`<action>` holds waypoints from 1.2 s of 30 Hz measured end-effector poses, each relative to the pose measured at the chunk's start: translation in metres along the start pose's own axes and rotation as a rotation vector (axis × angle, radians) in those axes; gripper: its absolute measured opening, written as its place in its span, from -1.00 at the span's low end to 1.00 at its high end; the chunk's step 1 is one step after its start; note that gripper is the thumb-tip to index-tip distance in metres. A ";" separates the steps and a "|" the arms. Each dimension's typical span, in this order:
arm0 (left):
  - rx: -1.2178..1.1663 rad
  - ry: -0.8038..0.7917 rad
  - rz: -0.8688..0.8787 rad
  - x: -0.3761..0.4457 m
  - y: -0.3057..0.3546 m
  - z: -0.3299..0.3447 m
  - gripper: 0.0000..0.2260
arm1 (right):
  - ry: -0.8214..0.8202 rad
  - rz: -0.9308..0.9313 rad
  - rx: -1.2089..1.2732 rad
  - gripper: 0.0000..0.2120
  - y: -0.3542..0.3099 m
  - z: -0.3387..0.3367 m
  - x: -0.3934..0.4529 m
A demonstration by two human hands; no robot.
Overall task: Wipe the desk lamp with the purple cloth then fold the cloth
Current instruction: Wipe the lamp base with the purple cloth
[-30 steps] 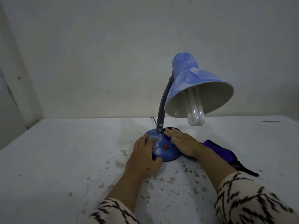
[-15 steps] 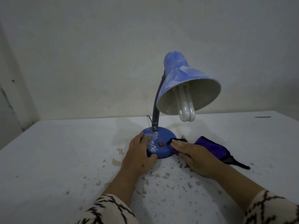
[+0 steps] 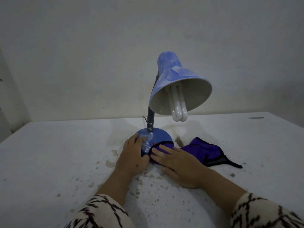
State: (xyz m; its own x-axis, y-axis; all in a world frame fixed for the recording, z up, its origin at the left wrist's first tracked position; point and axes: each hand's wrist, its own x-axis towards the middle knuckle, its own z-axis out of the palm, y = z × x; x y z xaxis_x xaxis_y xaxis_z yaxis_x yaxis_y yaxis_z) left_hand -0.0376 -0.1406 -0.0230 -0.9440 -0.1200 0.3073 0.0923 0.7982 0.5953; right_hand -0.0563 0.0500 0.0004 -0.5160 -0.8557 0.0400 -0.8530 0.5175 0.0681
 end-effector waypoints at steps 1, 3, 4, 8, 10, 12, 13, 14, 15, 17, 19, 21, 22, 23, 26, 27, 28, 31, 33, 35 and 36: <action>0.004 -0.001 -0.006 0.000 0.000 0.000 -0.42 | 0.005 0.003 0.028 -0.54 0.003 0.000 -0.002; 0.017 -0.006 -0.023 0.000 -0.001 0.000 -0.42 | 0.033 0.048 0.108 -0.52 0.010 0.000 -0.009; 0.020 -0.006 -0.029 0.000 -0.003 0.001 -0.42 | 0.054 0.092 0.157 -0.51 0.014 0.000 -0.013; 0.029 -0.003 -0.038 0.001 -0.004 0.003 -0.41 | 0.124 0.285 0.382 -0.51 0.024 -0.002 -0.009; 0.033 -0.006 -0.041 0.001 -0.004 0.003 -0.40 | 0.135 0.336 0.461 -0.53 0.024 -0.004 0.007; 0.036 -0.008 -0.043 0.001 -0.004 0.003 -0.40 | 0.136 0.340 0.436 -0.54 0.022 -0.006 0.024; 0.034 -0.008 -0.045 0.001 -0.004 0.004 -0.40 | 0.137 0.330 0.420 -0.55 0.021 -0.006 0.032; 0.031 -0.006 -0.045 0.001 -0.005 0.004 -0.40 | 0.139 0.320 0.418 -0.56 0.019 -0.006 0.038; 0.028 -0.005 -0.043 0.001 -0.004 0.004 -0.39 | 0.134 0.318 0.417 -0.58 0.019 -0.006 0.043; 0.022 -0.008 -0.040 0.001 -0.004 0.004 -0.39 | 0.091 0.290 0.325 -0.62 0.022 -0.007 0.051; 0.019 -0.015 -0.044 0.001 -0.004 0.004 -0.39 | 0.054 0.284 0.254 -0.65 0.026 -0.007 0.057; 0.018 -0.017 -0.046 0.001 -0.004 0.003 -0.39 | 0.082 0.322 0.338 -0.63 0.027 -0.007 0.060; 0.016 -0.017 -0.045 0.001 -0.004 0.003 -0.40 | 0.101 0.323 0.364 -0.62 0.026 -0.005 0.061; 0.014 -0.016 -0.043 0.001 -0.004 0.003 -0.40 | 0.120 0.326 0.392 -0.62 0.025 -0.005 0.060; 0.003 -0.019 -0.036 0.001 -0.003 0.002 -0.40 | 0.176 0.330 0.546 -0.61 0.025 0.001 0.043; -0.003 -0.020 -0.036 0.001 -0.003 0.002 -0.40 | 0.180 0.318 0.549 -0.61 0.028 0.002 0.035; -0.005 -0.021 -0.038 0.001 -0.003 0.002 -0.40 | 0.177 0.303 0.540 -0.62 0.030 0.004 0.029; -0.010 -0.023 -0.032 0.001 -0.002 0.002 -0.41 | 0.166 0.292 0.534 -0.62 0.034 0.003 0.025; -0.011 -0.030 -0.028 0.000 -0.002 0.001 -0.41 | 0.159 0.309 0.537 -0.61 0.034 0.000 0.033; -0.009 -0.029 -0.033 -0.001 -0.001 0.000 -0.41 | 0.147 0.336 0.513 -0.60 0.033 -0.004 0.044; -0.011 -0.026 -0.035 -0.001 0.000 0.000 -0.41 | 0.142 0.353 0.490 -0.60 0.034 -0.006 0.050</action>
State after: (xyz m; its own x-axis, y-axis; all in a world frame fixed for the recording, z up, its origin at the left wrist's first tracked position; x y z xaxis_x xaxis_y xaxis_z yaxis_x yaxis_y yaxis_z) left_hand -0.0364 -0.1404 -0.0237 -0.9546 -0.1321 0.2669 0.0625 0.7875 0.6131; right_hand -0.1106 0.0252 0.0102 -0.7868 -0.6070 0.1116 -0.5873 0.6807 -0.4379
